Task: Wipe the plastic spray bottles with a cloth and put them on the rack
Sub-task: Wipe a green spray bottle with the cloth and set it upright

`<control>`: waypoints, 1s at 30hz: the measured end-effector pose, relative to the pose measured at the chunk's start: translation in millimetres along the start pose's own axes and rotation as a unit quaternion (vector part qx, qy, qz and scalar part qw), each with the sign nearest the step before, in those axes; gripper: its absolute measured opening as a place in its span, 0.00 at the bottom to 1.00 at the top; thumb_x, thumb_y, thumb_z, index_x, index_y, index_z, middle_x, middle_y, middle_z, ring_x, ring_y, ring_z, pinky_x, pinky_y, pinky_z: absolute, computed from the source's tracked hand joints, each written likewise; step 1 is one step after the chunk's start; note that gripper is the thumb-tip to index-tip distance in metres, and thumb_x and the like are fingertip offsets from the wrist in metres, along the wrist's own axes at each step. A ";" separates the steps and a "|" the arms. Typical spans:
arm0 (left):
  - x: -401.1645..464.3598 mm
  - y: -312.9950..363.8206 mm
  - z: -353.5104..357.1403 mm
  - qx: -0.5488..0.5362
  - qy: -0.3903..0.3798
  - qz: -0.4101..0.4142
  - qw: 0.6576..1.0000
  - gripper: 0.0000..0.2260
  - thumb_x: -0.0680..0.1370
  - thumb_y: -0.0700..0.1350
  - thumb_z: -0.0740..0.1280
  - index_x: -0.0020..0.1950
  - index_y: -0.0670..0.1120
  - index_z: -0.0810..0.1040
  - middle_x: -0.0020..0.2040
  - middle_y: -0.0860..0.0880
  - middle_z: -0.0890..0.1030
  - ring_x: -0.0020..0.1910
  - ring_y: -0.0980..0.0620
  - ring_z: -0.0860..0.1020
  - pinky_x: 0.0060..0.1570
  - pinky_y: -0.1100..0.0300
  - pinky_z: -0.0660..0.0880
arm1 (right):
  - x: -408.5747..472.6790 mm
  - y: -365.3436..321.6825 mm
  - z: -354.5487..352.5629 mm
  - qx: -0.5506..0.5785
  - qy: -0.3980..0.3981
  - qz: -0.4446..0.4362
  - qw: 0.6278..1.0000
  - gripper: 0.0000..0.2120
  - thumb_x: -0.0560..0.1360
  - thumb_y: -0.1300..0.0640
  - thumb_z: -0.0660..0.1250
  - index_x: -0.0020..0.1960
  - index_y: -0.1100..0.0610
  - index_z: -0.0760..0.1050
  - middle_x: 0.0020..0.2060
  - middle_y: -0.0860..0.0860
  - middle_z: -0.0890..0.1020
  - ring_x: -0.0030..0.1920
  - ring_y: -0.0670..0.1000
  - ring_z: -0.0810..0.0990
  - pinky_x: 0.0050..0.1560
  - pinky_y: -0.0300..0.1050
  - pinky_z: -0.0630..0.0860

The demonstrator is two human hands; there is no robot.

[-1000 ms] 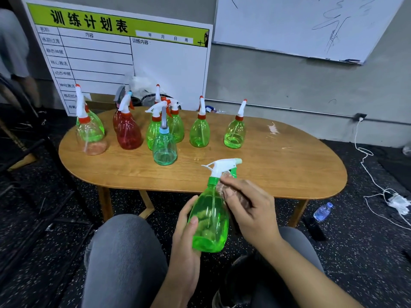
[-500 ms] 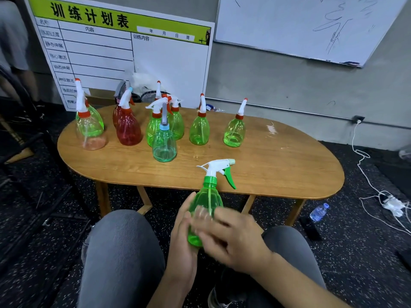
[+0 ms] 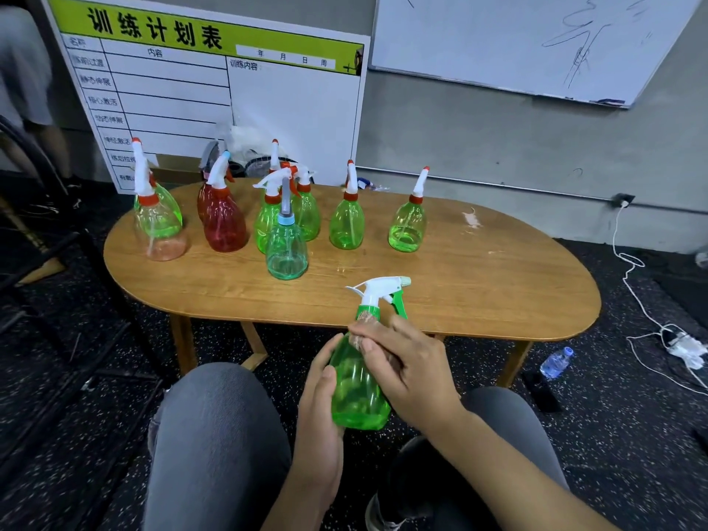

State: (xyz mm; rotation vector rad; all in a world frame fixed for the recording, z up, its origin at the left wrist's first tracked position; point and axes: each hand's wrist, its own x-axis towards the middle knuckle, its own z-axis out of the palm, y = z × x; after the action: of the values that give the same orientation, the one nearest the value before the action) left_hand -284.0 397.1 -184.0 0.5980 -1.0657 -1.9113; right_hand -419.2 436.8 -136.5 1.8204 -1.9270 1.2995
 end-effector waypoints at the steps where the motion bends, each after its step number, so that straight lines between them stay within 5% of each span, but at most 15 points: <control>1: 0.0 0.4 -0.1 -0.006 0.004 -0.001 1.000 0.20 0.84 0.50 0.59 0.75 0.50 0.75 0.68 0.45 0.83 0.68 0.44 0.82 0.61 0.49 0.78 | -5.7 -4.2 -0.2 -0.005 -0.008 -0.019 1.000 0.12 0.83 0.50 0.66 0.62 0.50 0.85 0.39 0.42 0.71 0.33 0.42 0.70 0.33 0.34 0.67; 4: 0.0 2.4 -1.8 -0.039 0.016 -0.007 0.999 0.22 0.81 0.51 0.58 0.74 0.51 0.76 0.65 0.41 0.84 0.62 0.45 0.84 0.55 0.55 0.82 | -30.5 -13.8 0.5 -0.017 -0.053 -0.140 0.989 0.11 0.81 0.55 0.70 0.61 0.52 0.85 0.42 0.45 0.73 0.37 0.43 0.72 0.39 0.30 0.68; 6: -0.8 5.8 -1.5 -0.059 0.019 -0.008 0.998 0.21 0.81 0.52 0.58 0.73 0.52 0.77 0.64 0.41 0.85 0.61 0.42 0.84 0.58 0.53 0.81 | -44.5 -14.3 0.5 -0.032 -0.084 -0.213 0.973 0.11 0.80 0.55 0.71 0.61 0.52 0.85 0.40 0.48 0.73 0.37 0.47 0.73 0.35 0.38 0.73; 10: -0.5 8.2 -0.8 -0.060 0.010 -0.007 0.998 0.19 0.85 0.49 0.56 0.74 0.49 0.77 0.64 0.39 0.85 0.61 0.42 0.84 0.57 0.54 0.82 | -37.0 -9.7 -5.2 -0.066 -0.087 -0.240 0.965 0.11 0.81 0.53 0.70 0.62 0.50 0.86 0.40 0.48 0.72 0.37 0.47 0.72 0.35 0.39 0.72; 17: -0.5 6.1 1.8 -0.003 0.016 -0.011 1.000 0.22 0.82 0.52 0.59 0.75 0.50 0.75 0.66 0.47 0.84 0.65 0.44 0.83 0.59 0.45 0.79 | 15.1 4.2 0.6 0.016 0.010 0.020 1.000 0.14 0.84 0.49 0.64 0.62 0.50 0.86 0.35 0.38 0.70 0.33 0.35 0.71 0.38 0.25 0.65; 20: 0.9 4.5 0.2 -0.013 0.022 -0.009 1.000 0.23 0.81 0.53 0.59 0.75 0.49 0.75 0.66 0.46 0.84 0.66 0.44 0.82 0.60 0.47 0.78 | 5.2 0.5 6.7 0.022 0.008 0.025 0.999 0.13 0.83 0.50 0.65 0.62 0.49 0.85 0.38 0.41 0.73 0.35 0.36 0.74 0.34 0.35 0.71; 26: -1.3 6.4 -1.5 -0.056 0.016 -0.017 0.998 0.21 0.82 0.50 0.58 0.72 0.50 0.77 0.63 0.40 0.85 0.59 0.44 0.85 0.56 0.55 0.83 | -39.7 -14.3 1.6 -0.028 -0.058 -0.176 0.982 0.11 0.80 0.54 0.71 0.60 0.51 0.86 0.42 0.46 0.72 0.38 0.45 0.71 0.42 0.31 0.66; 30: -2.5 9.3 1.2 -0.053 0.007 -0.025 0.998 0.22 0.81 0.50 0.58 0.73 0.48 0.77 0.62 0.38 0.85 0.59 0.42 0.84 0.58 0.54 0.83 | -38.2 -8.1 -5.9 -0.047 -0.080 -0.222 0.971 0.11 0.79 0.55 0.73 0.60 0.51 0.86 0.37 0.48 0.72 0.35 0.47 0.70 0.36 0.38 0.69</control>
State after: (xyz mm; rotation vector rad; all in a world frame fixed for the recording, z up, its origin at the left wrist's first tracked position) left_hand -279.4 397.1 -175.4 0.5832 -0.9422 -1.9898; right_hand -405.7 469.3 -154.6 2.1950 -1.4891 0.9259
